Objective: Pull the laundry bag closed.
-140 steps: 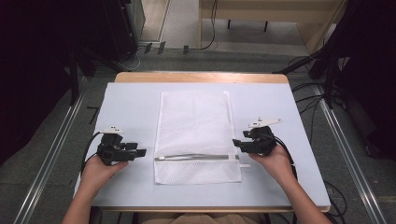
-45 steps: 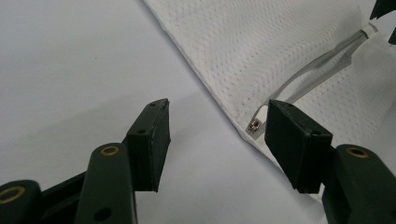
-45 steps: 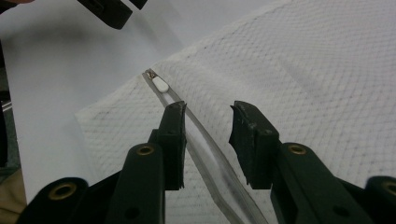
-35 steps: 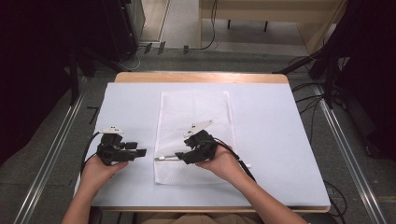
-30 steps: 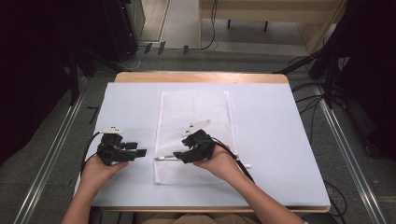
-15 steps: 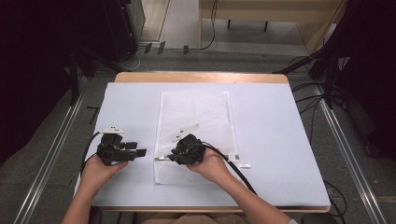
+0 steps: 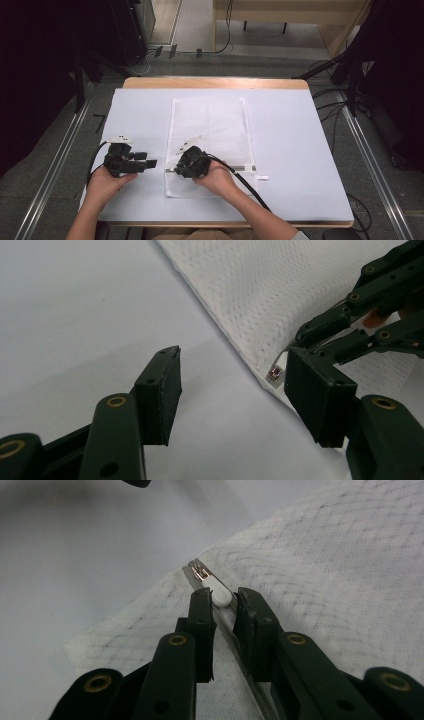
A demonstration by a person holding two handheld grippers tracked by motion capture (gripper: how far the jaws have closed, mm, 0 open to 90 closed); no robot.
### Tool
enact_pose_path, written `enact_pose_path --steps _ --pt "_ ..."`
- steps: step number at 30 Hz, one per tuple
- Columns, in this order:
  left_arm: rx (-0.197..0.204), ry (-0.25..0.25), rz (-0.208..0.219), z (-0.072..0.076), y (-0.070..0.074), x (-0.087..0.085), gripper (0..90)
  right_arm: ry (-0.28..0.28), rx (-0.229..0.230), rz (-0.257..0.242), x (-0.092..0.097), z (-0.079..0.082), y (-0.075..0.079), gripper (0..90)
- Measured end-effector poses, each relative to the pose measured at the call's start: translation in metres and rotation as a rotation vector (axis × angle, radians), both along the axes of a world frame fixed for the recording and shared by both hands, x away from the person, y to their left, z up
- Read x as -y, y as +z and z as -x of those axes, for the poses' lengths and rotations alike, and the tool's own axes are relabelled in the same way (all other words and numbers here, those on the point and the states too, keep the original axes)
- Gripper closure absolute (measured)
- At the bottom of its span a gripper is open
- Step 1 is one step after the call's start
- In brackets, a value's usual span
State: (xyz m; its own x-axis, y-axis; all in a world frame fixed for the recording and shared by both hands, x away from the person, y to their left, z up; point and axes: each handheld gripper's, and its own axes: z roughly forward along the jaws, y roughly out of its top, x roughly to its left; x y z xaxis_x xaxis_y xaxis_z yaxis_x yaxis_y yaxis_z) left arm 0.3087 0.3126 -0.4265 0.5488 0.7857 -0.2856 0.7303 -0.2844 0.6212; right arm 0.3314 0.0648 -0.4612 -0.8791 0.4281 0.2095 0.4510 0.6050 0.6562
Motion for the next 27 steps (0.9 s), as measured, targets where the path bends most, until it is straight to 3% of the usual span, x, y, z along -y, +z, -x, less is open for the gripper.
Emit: enact_pose_path --steps 9,16,27 --pt "-0.001 -0.003 0.001 0.000 0.000 0.000 40.8 0.004 -0.038 -0.039 -0.005 -0.007 -0.004 79.4" --pt "0.001 -0.001 0.002 0.000 0.000 0.000 40.7 0.011 -0.028 -0.034 -0.012 -0.005 -0.005 79.9" --pt "0.000 0.004 0.003 0.000 0.001 -0.003 40.8 0.030 0.028 -0.030 -0.020 -0.002 -0.005 80.9"
